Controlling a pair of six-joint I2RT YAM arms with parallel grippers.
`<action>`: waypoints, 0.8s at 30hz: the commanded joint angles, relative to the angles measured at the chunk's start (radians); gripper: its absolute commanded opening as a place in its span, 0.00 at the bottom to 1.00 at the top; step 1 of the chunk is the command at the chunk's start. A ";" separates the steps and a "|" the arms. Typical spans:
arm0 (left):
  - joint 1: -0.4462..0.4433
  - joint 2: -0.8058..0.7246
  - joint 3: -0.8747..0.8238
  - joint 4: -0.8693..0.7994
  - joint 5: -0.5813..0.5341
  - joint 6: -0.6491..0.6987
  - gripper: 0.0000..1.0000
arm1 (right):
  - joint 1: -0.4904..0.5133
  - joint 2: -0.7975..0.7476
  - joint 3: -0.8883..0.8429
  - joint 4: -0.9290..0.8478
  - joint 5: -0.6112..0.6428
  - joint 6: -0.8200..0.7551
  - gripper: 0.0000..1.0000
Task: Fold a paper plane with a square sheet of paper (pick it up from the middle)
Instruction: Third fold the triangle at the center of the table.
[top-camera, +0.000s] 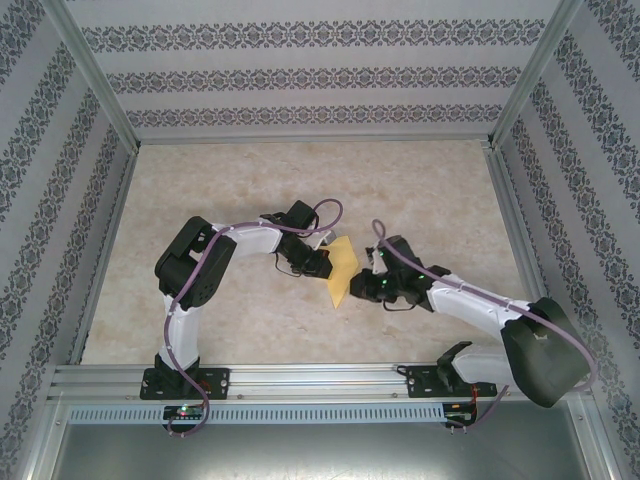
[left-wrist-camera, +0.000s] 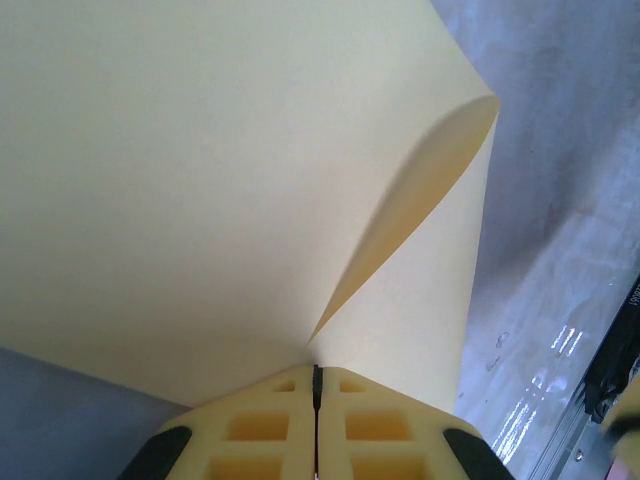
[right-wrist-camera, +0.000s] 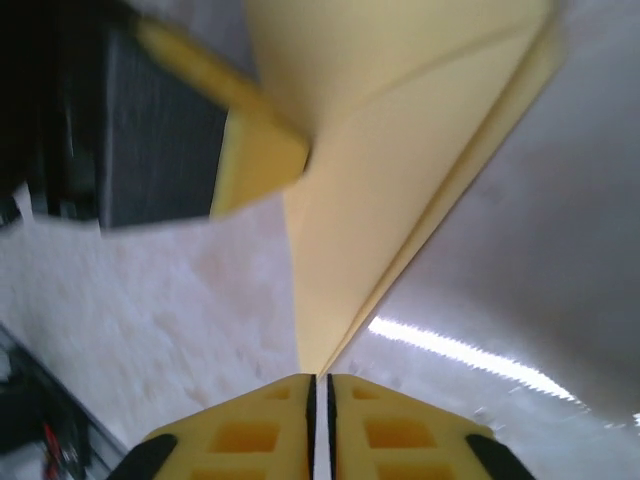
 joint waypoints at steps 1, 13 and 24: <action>-0.002 0.070 -0.033 -0.111 -0.164 0.014 0.09 | -0.064 0.004 0.031 0.015 -0.030 0.005 0.16; -0.002 0.070 -0.042 -0.093 -0.161 0.010 0.09 | -0.147 0.192 0.110 0.126 -0.115 -0.024 0.28; -0.002 0.066 -0.052 -0.090 -0.164 0.015 0.08 | -0.161 0.301 0.157 0.072 -0.070 -0.057 0.29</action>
